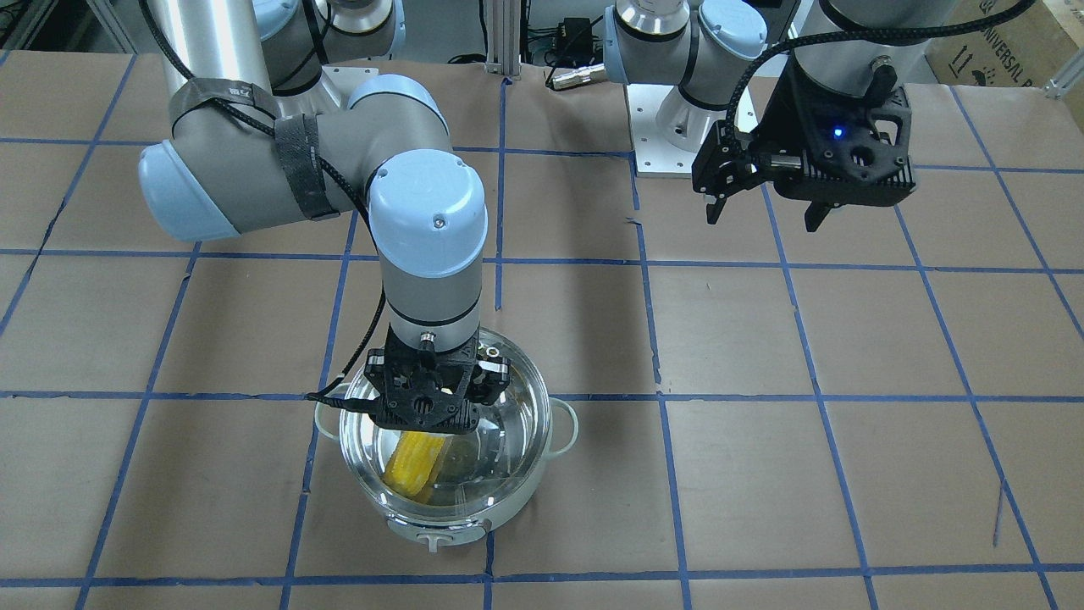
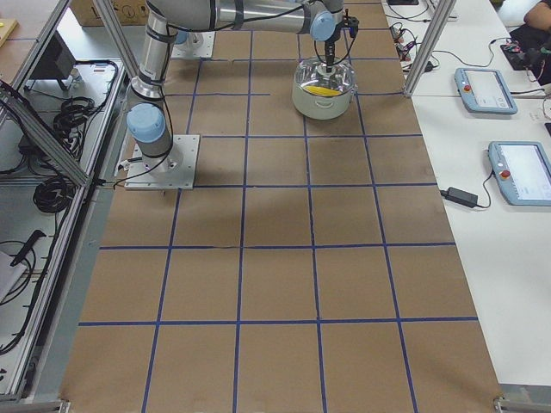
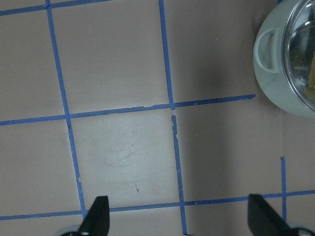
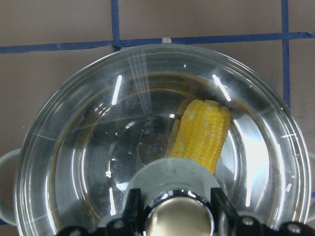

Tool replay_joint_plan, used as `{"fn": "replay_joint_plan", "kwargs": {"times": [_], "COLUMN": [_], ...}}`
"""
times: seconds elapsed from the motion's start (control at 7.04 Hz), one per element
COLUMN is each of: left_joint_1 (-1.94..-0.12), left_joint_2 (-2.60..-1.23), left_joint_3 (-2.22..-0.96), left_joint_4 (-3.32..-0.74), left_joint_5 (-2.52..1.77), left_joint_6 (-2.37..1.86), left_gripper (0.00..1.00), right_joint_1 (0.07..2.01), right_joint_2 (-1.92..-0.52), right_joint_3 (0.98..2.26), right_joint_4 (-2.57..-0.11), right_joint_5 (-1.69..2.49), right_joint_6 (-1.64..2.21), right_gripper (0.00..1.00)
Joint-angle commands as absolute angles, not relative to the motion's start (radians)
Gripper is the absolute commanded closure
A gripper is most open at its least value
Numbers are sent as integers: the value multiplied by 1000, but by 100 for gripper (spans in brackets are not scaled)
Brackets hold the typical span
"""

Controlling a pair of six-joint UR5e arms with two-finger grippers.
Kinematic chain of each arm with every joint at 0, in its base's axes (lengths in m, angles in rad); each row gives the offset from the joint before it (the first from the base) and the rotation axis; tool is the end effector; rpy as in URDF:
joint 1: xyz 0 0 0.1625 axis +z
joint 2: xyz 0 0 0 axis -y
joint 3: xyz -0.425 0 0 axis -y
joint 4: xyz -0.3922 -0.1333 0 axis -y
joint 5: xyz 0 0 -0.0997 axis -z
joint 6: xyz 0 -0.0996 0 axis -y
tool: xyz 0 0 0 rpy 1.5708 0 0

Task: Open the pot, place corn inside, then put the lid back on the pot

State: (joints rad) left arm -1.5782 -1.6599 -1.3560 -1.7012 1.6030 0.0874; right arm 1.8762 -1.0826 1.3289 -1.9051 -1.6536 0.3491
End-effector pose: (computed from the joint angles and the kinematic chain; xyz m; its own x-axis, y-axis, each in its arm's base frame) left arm -0.1340 -0.5252 0.5350 -0.9950 0.0948 -0.0317 0.0946 0.9955 0.0075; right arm 0.3261 -0.6183 0.3521 -0.9976 0.0499 0.0474 0.0444 0.9929 -0.1108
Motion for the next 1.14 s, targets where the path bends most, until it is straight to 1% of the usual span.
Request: {"fn": "replay_joint_plan", "kwargs": {"times": [0.0,0.43,0.71,0.85,0.99], "left_joint_1": [-1578,-1578,-1578,-1578,-1578], "left_joint_2": [-1660,-1660,-1660,-1657,-1658], "left_joint_3": [-1356,-1356,-1356,-1353,-1344], "left_joint_4": [-1701,-1701,-1703,-1716,-1721], "left_joint_5": [1605,1603,1605,1608,1609], "left_joint_6": [87,87,86,83,83], "left_gripper": [0,0,0,0,0], "right_joint_1": [1876,1876,1847,1807,1761], "right_joint_2": [-1083,-1095,-1165,-1222,-1288], "right_joint_3": [1330,1331,1336,1344,1353], "right_joint_4": [-1931,-1915,-1914,-1911,-1857], "right_joint_5": [-1652,-1655,-1658,-1661,-1648], "right_joint_6": [348,354,348,318,223], "right_gripper": [0,0,0,0,0]}}
